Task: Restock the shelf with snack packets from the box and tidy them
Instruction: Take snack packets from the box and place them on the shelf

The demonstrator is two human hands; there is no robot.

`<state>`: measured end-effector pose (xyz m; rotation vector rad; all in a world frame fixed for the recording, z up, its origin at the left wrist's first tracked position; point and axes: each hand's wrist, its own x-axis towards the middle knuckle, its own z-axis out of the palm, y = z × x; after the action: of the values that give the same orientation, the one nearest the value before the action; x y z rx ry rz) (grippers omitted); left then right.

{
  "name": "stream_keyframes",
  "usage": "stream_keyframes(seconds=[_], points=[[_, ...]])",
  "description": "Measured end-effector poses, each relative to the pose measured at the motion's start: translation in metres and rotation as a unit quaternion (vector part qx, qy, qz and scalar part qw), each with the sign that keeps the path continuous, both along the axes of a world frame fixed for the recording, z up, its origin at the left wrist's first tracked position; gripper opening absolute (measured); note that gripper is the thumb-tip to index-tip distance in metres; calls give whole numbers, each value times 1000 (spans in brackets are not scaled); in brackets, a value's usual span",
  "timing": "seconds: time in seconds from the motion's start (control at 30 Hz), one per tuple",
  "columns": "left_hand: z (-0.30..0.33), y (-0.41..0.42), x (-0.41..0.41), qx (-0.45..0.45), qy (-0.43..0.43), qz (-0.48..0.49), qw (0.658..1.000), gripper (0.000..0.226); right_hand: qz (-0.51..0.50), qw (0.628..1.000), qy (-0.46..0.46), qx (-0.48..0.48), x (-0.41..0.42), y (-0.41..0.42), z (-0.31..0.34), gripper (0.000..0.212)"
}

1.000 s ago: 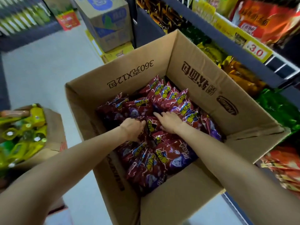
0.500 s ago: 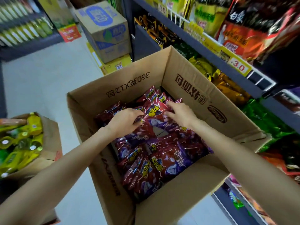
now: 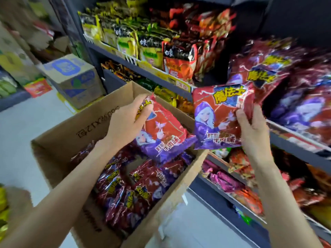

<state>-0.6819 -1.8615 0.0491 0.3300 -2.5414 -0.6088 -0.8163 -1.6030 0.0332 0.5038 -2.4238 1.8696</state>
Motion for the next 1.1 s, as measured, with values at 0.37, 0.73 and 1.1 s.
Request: stream_keyframes(seconds=[0.37,0.73,1.1], points=[[12,207,-70,237,-148,-249,927,38,-139,986,-51,-78,1,254,-5,12],[26,399,-109,192,-51,-341,919,33,-225,973,13,-53,-16,458,33,45],[74,484,-172,-63,82,-288,952,38,-165,980,-13,112,-93,492,-1,56]])
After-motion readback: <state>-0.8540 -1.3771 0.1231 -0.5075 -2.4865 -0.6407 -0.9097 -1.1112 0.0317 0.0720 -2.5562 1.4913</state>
